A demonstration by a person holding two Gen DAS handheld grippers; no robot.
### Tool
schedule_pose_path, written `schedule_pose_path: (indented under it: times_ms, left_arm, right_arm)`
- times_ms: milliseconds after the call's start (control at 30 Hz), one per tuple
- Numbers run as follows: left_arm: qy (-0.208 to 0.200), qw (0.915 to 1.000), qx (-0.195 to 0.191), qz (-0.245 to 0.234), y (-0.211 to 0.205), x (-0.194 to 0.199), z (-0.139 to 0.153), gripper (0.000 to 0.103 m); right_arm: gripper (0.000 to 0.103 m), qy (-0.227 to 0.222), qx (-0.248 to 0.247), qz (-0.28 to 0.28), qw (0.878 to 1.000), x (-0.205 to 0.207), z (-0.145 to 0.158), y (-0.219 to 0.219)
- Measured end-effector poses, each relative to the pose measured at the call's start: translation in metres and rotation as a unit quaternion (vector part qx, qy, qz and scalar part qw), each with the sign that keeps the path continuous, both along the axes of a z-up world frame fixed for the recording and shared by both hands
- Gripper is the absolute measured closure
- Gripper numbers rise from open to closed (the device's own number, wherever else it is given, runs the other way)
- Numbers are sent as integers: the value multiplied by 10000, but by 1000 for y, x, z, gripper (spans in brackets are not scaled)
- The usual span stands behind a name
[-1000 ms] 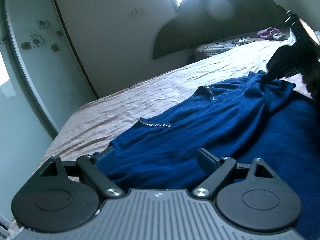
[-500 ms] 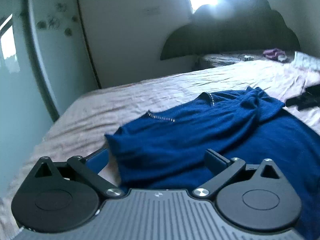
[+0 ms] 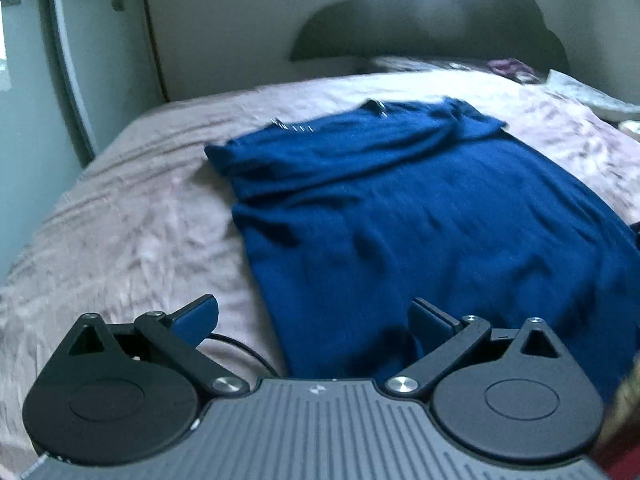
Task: Fold small clothes
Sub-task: 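Grasp the sweater hem with both grippers side by side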
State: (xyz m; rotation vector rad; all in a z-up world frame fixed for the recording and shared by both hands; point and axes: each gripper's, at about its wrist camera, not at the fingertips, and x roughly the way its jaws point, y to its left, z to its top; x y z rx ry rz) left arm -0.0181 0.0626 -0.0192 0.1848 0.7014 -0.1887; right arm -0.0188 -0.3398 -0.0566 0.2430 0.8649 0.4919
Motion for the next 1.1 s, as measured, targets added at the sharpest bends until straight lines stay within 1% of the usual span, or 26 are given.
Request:
schedule_pose_path:
  times_ms: [67,100,167,233,333,467,533,567,600,633,667,700,733,767,800,833,867,900,967,1000,1100]
  left_arm:
    - [199,9995,-207,-105,5,-11,-1,2]
    - [364,9984,-398,-167,8,-16,-2,2]
    - [650,9947,-748,-282,11,-23,-4,3]
    - [934,9891,-1077,-380,13,-29,-7,4]
    - [1272,9795,-1493,-461,16,-34,-13,3]
    - [1397,9738,-1756,-363,20,-36,-17,3]
    - [1428,9729,-1780,-365,19,-37,-17,5]
    - [1433,9730,-1761,-405,17,-38,-17,6]
    - [1435,9727,-1765,-463,16,-38,-16,10]
    - [1436,9723,-1771,-507,14,-39,-15,16]
    - [1431,9725,-1766,-516,13,-38,-15,20]
    - [1420,9730,-1751,-494,13,-39,-15,30]
    - [1410,9734,-1740,-477,13,-38,-15,46]
    - [1437,9725,-1774,-469,14,-37,-15,56]
    - [1501,9701,-1853,-444,15,-36,-16,66]
    - [1576,9676,-1929,-420,17,-34,-17,83]
    - [1631,9654,-1994,-412,19,-33,-17,89]
    - [1672,9633,-2063,-382,20,-32,-18,93]
    - [1673,9616,-2140,-391,23,-32,-16,95]
    - [1639,9614,-2168,-420,24,-33,-14,95]
    - [1338,9625,-2295,-543,26,-37,1,95]
  right_arm:
    - [15,35,278,-12,9996,-11,-4,-6]
    - [15,59,480,14,9988,-16,-5,-8]
    - [15,92,725,34,9973,-22,-8,-10]
    - [15,66,788,145,9968,-25,-11,-6]
    - [14,47,721,317,9969,-32,-10,3]
    - [14,57,879,437,9952,-41,-13,14]
    - [15,35,1009,437,9939,-42,-14,18]
    - [19,26,1087,434,9931,-42,-15,21]
    - [23,12,1106,440,9929,-42,-15,24]
    - [32,1,1081,430,9932,-40,-18,29]
    - [42,-21,1040,390,9938,-39,-19,31]
    - [47,-27,1020,337,9942,-38,-19,32]
    - [58,-10,1010,279,9945,-37,-19,30]
    - [68,15,998,206,9948,-36,-21,30]
    - [71,46,1006,130,9948,-35,-22,27]
    - [77,71,1031,72,9946,-35,-23,24]
    - [82,87,1051,15,9944,-35,-24,22]
    - [83,86,1055,-44,9944,-36,-24,21]
    - [90,45,1113,-124,9937,-37,-23,16]
    - [90,-17,1153,-170,9932,-38,-21,16]
    - [91,-251,1239,-225,9917,-37,-12,17]
